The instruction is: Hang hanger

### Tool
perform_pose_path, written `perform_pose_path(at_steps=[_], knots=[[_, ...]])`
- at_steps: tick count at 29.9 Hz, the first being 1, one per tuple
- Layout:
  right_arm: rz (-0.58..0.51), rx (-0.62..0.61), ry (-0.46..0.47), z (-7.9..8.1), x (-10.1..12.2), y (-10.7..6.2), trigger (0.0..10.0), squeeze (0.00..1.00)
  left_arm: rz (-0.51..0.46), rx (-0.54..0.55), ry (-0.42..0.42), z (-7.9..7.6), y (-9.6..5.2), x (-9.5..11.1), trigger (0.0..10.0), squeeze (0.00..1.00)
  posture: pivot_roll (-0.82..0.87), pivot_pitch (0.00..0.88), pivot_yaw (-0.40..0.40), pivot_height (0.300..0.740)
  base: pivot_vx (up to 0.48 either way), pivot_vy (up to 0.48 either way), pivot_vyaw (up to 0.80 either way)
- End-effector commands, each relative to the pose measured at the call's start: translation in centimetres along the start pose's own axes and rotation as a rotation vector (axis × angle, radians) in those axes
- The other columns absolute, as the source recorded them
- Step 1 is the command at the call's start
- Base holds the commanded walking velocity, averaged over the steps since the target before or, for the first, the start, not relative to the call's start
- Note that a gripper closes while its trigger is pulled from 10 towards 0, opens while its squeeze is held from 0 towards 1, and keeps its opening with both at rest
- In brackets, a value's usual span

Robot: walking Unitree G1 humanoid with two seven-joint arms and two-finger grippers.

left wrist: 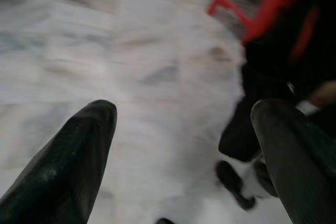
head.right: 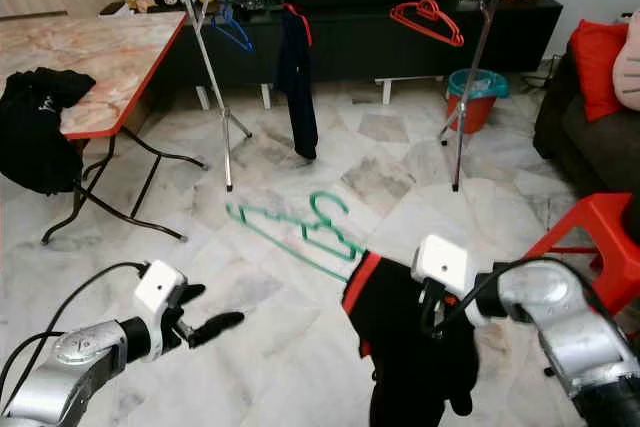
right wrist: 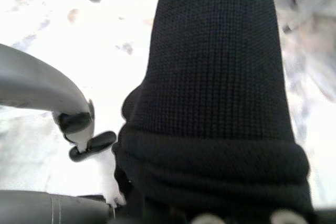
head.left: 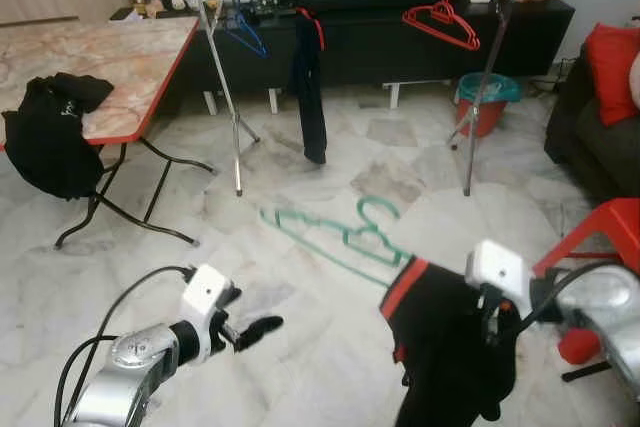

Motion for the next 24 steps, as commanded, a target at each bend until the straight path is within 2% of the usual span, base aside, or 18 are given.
perform_pose_path(at_steps=[1, 5, 8, 10, 17, 20, 22, 24], knots=[[-0.101, 0.06, -0.039, -0.3, 1.9, 0.2, 10.0, 0.0, 0.021, -0.077, 0.005, -0.4, 0.1, 0.6, 10.0, 0.0, -0.03, 0.0, 0.031, 0.74, 0.0, 0.0, 0.0], [-0.143, 0.181, -0.03, 0.3, 2.2, 0.9, 10.0, 0.0, 0.051, -0.149, 0.015, -0.7, 0.5, 1.0, 10.0, 0.0, -0.02, 0.0, 0.009, 0.74, 0.0, 0.0, 0.0], [-0.127, 0.327, -0.036, 1.2, 1.8, 1.4, 10.0, 0.0, 0.086, -0.212, 0.055, -1.1, 0.9, 1.4, 10.0, 0.0, -0.01, 0.0, -0.01, 0.74, 0.0, 0.0, 0.0], [-0.1, 0.349, -0.038, 1.1, 1.4, 1.7, 10.0, 0.0, 0.077, -0.238, 0.063, -1.3, 1.1, 2.1, 10.0, 0.0, -0.01, 0.0, -0.018, 0.74, 0.0, 0.0, 0.0], [-0.115, 0.333, -0.053, 0.0, 1.8, 2.6, 10.0, 0.0, 0.067, -0.265, 0.098, -1.6, 1.4, 3.5, 10.0, 0.0, 0.01, 0.0, -0.04, 0.74, 0.0, 0.0, 0.0], [-0.163, 0.32, -0.092, -0.7, 3.1, 3.5, 10.0, 0.0, 0.031, -0.234, 0.103, -1.6, 1.9, 3.9, 10.0, 0.0, 0.0, 0.0, -0.042, 0.74, 0.0, 0.0, 0.0], [-0.21, 0.256, -0.102, -1.8, 4.3, 4.5, 10.0, 0.0, 0.011, -0.151, 0.112, -0.9, 2.5, 3.7, 10.0, 0.0, 0.0, 0.0, -0.043, 0.74, 0.0, 0.0, 0.0], [-0.236, 0.248, -0.092, -1.9, 4.9, 4.8, 10.0, 0.0, 0.005, -0.111, 0.121, -0.6, 2.6, 3.7, 10.0, 0.0, 0.0, 0.0, -0.044, 0.74, 0.0, 0.0, 0.0]])
Point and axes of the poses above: a point about 5 cm out from each wrist's last joint towards the gripper, its own y axis pointing out of the wrist towards the gripper, its own x axis along the axis of the wrist's last joint, z = x × y, the point moved 1 cm from there along y, pointing out of the wrist towards the gripper, and after that the axes turned 12 degrees about -y, right-handed, at the moved point
